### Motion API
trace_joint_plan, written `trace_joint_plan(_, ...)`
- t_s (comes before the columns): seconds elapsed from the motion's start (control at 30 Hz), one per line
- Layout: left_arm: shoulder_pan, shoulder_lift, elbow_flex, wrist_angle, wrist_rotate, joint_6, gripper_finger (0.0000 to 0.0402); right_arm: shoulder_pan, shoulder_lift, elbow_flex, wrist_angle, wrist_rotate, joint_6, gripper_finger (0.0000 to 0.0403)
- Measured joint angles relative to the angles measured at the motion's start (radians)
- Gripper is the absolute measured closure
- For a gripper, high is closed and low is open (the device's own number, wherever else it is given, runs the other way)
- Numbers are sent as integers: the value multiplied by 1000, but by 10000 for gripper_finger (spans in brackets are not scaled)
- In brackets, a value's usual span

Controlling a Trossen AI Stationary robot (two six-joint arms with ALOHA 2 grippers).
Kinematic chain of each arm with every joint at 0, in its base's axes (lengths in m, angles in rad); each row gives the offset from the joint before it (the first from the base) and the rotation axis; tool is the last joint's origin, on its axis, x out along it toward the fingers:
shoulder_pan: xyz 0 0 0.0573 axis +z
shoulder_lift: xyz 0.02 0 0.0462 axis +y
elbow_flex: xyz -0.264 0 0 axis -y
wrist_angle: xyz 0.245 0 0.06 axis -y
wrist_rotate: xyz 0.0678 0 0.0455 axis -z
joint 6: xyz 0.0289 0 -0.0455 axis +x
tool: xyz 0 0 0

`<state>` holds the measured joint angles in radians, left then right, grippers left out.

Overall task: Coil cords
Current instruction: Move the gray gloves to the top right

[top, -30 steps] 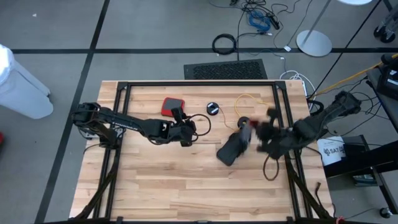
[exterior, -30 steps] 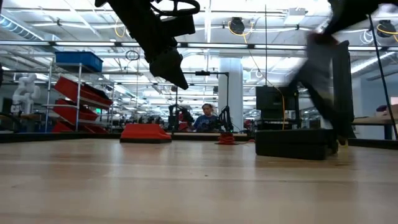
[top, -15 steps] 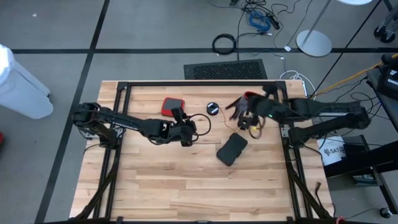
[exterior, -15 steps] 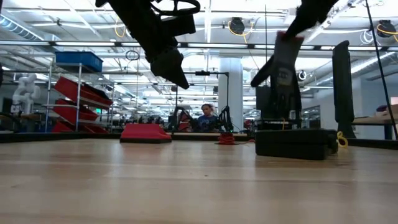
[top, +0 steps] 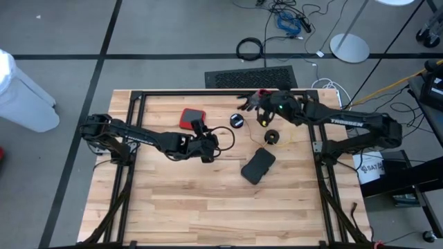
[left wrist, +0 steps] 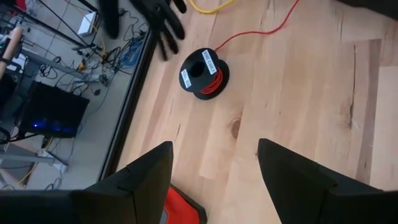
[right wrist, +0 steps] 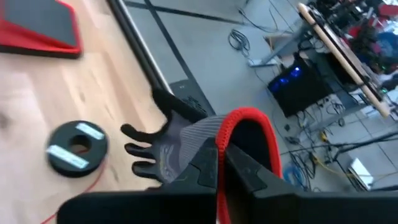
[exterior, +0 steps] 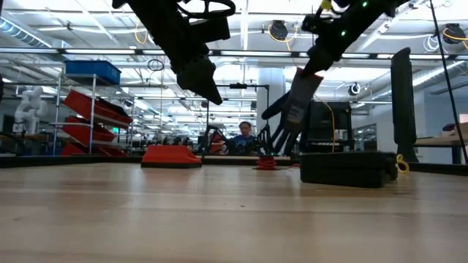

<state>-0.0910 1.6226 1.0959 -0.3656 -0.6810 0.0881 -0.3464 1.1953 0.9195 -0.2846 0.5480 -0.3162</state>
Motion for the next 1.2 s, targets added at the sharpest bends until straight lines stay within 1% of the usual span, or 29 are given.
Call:
trace_joint_plan(0.07,0,0,-5,0,10,-1,158,-23,33,0,4,-38,1,403)
trace_joint_plan(0.17,0,0,-16,-1,25,-2,158,-57,100,0,-24,-188,37,403)
trace_joint_plan(0.2,0,0,-19,-1,26,-2,158,-64,123,0,-35,-222,46,403)
trace_joint_plan(0.37,0,0,-33,-1,26,-4,158,-67,231,0,-42,-237,54,403)
trace_joint_plan(0.53,0,0,-54,1,27,-4,158,-70,277,0,-13,-242,40,403)
trace_joint_plan(0.57,0,0,-59,2,27,-4,158,-71,281,0,-13,-250,41,402)
trace_joint_plan(0.63,0,0,-68,4,27,-4,158,-78,282,0,-30,-297,55,400)
trace_joint_plan(0.73,0,0,-76,8,27,-5,158,-80,282,0,-71,-367,82,399)
trace_joint_plan(0.87,0,0,-77,9,27,-7,158,-77,281,0,-171,-474,107,398)
trace_joint_plan(0.97,0,0,-77,9,29,-7,158,-70,281,0,-263,-487,127,398)
trace_joint_plan(1.07,0,0,-77,9,34,-7,158,-71,280,0,-348,-531,136,397)
trace_joint_plan(1.2,0,0,-77,22,34,-7,158,-71,279,0,-393,-553,159,397)
